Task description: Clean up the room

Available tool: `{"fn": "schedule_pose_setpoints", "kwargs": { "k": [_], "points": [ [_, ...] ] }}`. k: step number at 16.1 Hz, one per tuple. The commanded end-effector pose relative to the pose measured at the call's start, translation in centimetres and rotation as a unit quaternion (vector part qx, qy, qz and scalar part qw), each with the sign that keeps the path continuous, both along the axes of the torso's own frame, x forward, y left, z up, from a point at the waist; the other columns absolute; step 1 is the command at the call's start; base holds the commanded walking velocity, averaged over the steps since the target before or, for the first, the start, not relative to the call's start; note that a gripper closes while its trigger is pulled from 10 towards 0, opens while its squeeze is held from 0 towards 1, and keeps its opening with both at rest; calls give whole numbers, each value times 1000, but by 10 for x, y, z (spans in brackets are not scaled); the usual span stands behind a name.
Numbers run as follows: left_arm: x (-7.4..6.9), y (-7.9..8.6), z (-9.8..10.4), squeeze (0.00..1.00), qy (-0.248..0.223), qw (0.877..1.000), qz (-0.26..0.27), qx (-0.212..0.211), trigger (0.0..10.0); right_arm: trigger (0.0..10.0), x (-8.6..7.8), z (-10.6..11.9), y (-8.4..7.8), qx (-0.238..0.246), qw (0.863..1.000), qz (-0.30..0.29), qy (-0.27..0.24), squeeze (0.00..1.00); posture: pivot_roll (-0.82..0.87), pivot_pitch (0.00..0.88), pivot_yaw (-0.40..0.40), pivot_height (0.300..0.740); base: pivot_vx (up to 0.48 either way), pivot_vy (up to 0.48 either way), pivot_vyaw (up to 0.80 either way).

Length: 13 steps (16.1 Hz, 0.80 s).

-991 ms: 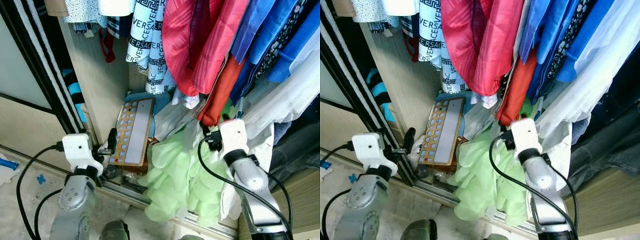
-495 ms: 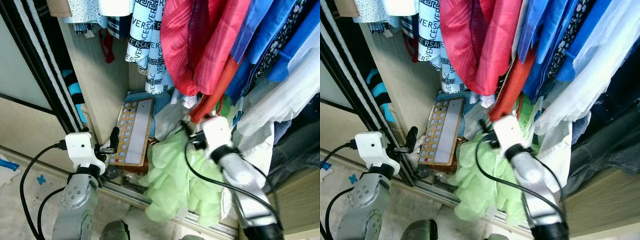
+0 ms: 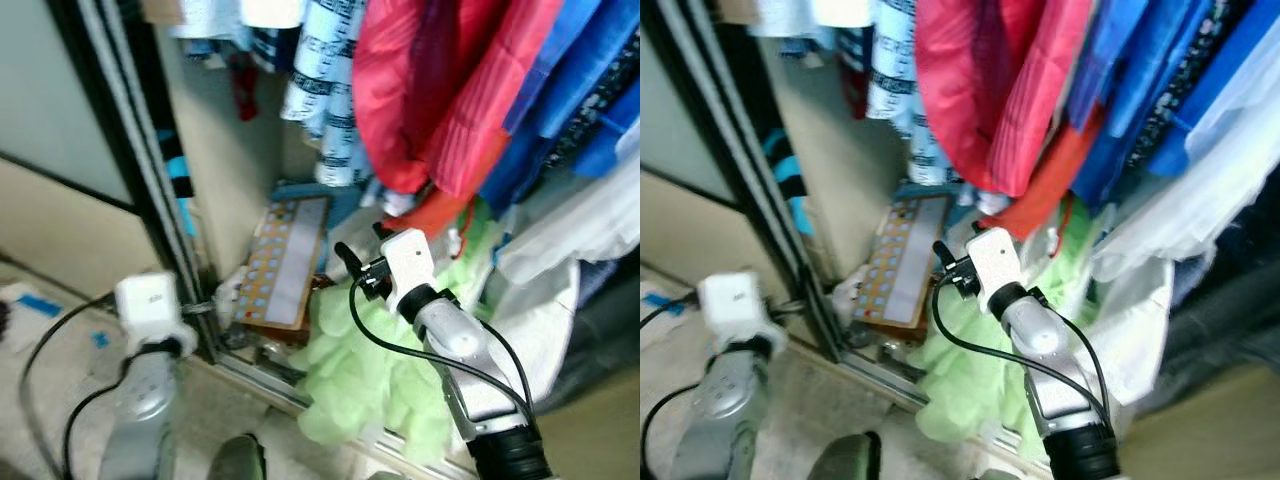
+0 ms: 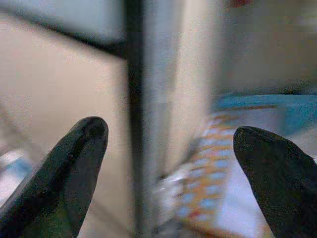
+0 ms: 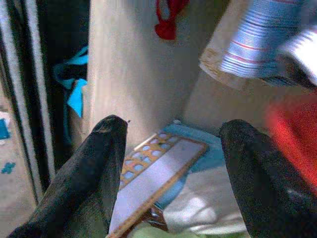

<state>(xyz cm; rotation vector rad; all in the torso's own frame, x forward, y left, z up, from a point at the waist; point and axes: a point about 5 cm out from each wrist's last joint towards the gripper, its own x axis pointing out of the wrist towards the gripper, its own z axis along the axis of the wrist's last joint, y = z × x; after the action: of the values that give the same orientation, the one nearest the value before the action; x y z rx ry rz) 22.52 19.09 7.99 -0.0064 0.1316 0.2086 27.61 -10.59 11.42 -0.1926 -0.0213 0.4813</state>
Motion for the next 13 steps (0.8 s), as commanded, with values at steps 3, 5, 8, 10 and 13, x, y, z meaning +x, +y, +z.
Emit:
{"fn": "schedule_pose_setpoints", "kwargs": {
  "k": [3, 5, 8, 10, 13],
  "points": [
    [1, -4, 5, 0, -17, 1000, -5, 0, 10000, 10000, 1, 4, -10, -1, 999, -36, -19, 0, -2, 14, -38, 740, 0, 0, 794],
    [1, -13, 12, 0, -44, 998, -36, -7, 10000, 10000, -1, 5, -14, -6, 999, -43, -25, 0, 0, 9, -42, 740, 0, 0, 794],
    [1, -16, 13, 0, -46, 998, -47, -2, 10000, 10000, -2, 3, -18, -13, 998, -49, -21, 0, 3, 18, -48, 740, 0, 0, 796],
    [1, -17, 13, 0, -45, 998, -48, -7, 10000, 10000, -1, 3, -17, -10, 999, -45, -21, 0, 3, 23, -55, 740, 0, 0, 797],
    [-4, -23, 12, 0, -43, 998, -54, 3, 10000, 10000, -3, 3, -15, -10, 999, -40, -22, 0, 8, 16, -57, 740, 0, 0, 794]
  ]
}}
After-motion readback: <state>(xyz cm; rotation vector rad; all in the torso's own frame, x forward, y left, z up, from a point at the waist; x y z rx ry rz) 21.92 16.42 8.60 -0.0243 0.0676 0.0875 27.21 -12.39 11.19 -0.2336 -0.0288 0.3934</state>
